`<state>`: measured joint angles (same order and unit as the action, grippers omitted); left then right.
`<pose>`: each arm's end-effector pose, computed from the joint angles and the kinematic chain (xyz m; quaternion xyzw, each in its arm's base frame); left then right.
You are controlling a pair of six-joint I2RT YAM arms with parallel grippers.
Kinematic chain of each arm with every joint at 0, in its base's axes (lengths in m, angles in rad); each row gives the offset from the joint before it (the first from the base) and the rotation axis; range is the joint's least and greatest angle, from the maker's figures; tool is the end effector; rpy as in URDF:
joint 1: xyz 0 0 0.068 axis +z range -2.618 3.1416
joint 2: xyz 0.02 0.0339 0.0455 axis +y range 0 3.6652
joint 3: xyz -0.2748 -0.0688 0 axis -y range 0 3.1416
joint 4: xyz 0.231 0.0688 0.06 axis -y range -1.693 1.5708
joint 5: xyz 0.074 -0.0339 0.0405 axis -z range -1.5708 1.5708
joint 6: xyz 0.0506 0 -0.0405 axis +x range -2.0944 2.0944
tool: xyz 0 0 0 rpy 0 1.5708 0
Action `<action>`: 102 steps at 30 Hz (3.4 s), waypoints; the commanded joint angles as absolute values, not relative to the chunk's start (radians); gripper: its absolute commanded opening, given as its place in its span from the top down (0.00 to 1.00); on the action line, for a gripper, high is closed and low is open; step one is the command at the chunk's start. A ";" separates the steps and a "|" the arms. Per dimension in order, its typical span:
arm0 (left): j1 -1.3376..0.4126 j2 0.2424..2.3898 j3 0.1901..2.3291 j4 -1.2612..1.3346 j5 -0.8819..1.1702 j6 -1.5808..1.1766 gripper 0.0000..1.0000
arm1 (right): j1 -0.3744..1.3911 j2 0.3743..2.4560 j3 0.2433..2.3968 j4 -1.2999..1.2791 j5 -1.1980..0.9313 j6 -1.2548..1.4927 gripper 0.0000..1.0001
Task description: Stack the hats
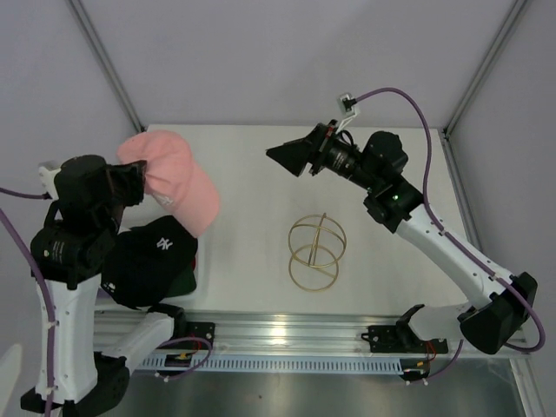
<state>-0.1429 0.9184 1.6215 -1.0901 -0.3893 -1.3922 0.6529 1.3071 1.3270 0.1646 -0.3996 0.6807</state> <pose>0.1042 0.0044 0.4814 -0.5637 0.5974 -0.2646 0.5054 0.2237 0.1959 0.4655 -0.1440 0.6283 0.5659 0.5140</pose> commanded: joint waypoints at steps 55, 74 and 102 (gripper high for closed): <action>-0.305 0.818 1.488 -0.750 -0.363 -0.998 0.01 | 0.890 1.266 1.414 -0.080 -0.103 0.917 1.00; 0.147 0.977 1.134 -0.475 0.556 -0.624 0.01 | 0.721 1.000 1.235 -0.108 -0.435 1.034 1.00; -0.087 1.072 1.026 -0.465 0.603 -0.592 0.01 | 0.499 0.543 0.829 -0.381 -0.580 1.124 1.00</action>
<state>-0.0631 1.0744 0.9981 -0.4435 0.6518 -0.6334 0.5114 0.5945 0.8997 -0.4522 -0.5213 1.0054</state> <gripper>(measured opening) 0.989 0.039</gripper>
